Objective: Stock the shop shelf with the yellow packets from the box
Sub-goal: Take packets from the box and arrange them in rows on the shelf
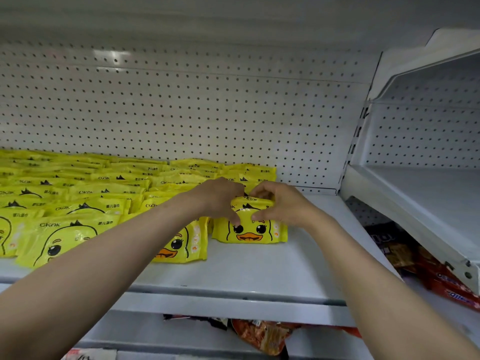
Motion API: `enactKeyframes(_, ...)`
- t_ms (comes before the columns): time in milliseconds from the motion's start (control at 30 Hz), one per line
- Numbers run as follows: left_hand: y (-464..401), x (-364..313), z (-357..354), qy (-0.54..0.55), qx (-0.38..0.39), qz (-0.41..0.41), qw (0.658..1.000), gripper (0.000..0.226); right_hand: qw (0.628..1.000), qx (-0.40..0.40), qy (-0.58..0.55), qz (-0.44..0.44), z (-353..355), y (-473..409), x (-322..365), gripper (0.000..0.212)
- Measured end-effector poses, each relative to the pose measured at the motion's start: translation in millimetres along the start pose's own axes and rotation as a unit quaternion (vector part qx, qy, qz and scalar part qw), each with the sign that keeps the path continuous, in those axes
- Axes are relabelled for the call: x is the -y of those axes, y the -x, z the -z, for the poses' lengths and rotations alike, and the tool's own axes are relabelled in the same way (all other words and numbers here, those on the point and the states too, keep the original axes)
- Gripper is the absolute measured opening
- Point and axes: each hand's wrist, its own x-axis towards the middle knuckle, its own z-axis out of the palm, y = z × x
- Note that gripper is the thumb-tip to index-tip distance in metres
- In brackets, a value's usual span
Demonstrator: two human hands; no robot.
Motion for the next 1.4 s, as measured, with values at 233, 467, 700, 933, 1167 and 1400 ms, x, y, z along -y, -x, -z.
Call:
enactKeyframes(233,1,-9,-2,-0.053,-0.042,0.050,0.996,0.072,0.982,-0.062,0.171,0.053,-8,0,-2,0.056)
enactKeyframes(467,11,-15,-14,-0.063,-0.092,0.083,0.990,0.070,0.959,-0.075,0.269,0.057,-9,2,1,0.060)
enactKeyframes(700,29,-3,-11,-0.021,-0.143,0.102,0.984,0.069,0.953,-0.077,0.290,0.033,-2,0,34,0.055)
enactKeyframes(933,93,50,21,0.035,-0.218,0.138,0.966,0.066,0.960,-0.108,0.250,0.068,-25,-8,116,0.052)
enactKeyframes(1167,230,140,33,-0.016,-0.293,0.191,0.936,0.063,0.954,-0.128,0.227,0.151,-119,1,221,0.049)
enactKeyframes(1400,404,233,18,-0.059,-0.326,0.230,0.915,0.060,0.942,-0.104,0.190,0.257,-259,27,330,0.051)
